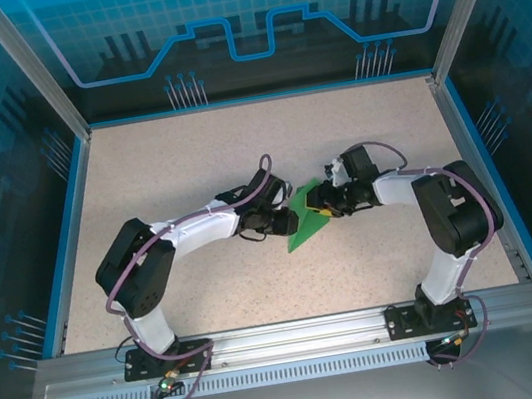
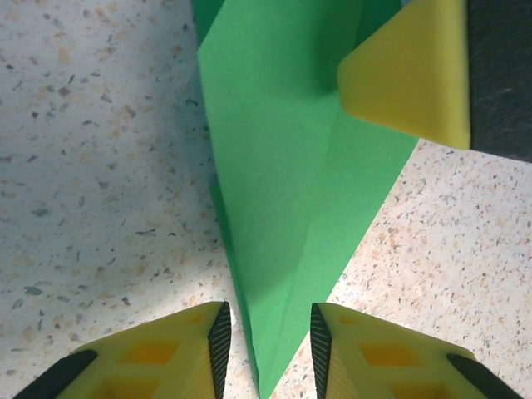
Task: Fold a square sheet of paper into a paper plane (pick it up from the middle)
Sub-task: Turn over the paper at the center of the table.
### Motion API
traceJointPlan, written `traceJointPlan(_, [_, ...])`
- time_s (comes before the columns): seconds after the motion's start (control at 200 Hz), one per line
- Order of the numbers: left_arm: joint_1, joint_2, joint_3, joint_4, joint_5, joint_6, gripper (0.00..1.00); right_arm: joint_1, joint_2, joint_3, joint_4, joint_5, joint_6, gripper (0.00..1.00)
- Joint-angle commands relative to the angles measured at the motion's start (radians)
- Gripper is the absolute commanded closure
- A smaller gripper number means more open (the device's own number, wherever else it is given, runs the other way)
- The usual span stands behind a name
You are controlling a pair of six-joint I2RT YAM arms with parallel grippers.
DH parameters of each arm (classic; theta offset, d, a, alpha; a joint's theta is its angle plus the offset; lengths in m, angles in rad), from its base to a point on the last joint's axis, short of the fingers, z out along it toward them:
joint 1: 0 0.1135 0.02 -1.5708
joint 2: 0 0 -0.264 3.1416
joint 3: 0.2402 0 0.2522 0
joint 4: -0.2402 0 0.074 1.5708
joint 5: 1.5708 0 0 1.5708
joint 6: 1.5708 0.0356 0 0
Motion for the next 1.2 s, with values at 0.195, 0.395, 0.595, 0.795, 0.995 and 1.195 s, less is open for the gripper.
traceJointPlan(0.195, [0.014,-0.075,-0.025,-0.065,-0.028,0.021,0.53,0.078,0.062,0.014,0.078,-0.035,0.054,0.61])
traceJointPlan(0.395, [0.032,-0.169,-0.097,-0.075,-0.042,0.002,0.42,0.122,0.060,0.026,0.073,-0.010,0.061,0.72])
traceJointPlan(0.595, [0.058,-0.250,-0.191,-0.045,0.003,-0.041,0.40,0.156,0.050,0.048,0.024,0.038,0.025,0.86])
traceJointPlan(0.795, [0.098,-0.345,-0.293,0.025,0.053,-0.110,0.40,0.159,0.001,0.063,-0.003,0.027,0.012,0.93])
traceJointPlan(0.995, [0.129,-0.489,-0.400,0.207,0.089,-0.284,0.34,0.158,-0.057,0.093,0.073,-0.050,0.068,0.95])
traceJointPlan(1.195, [0.135,-0.629,-0.484,0.360,0.062,-0.421,0.24,0.152,-0.098,0.102,0.199,-0.124,0.169,0.96])
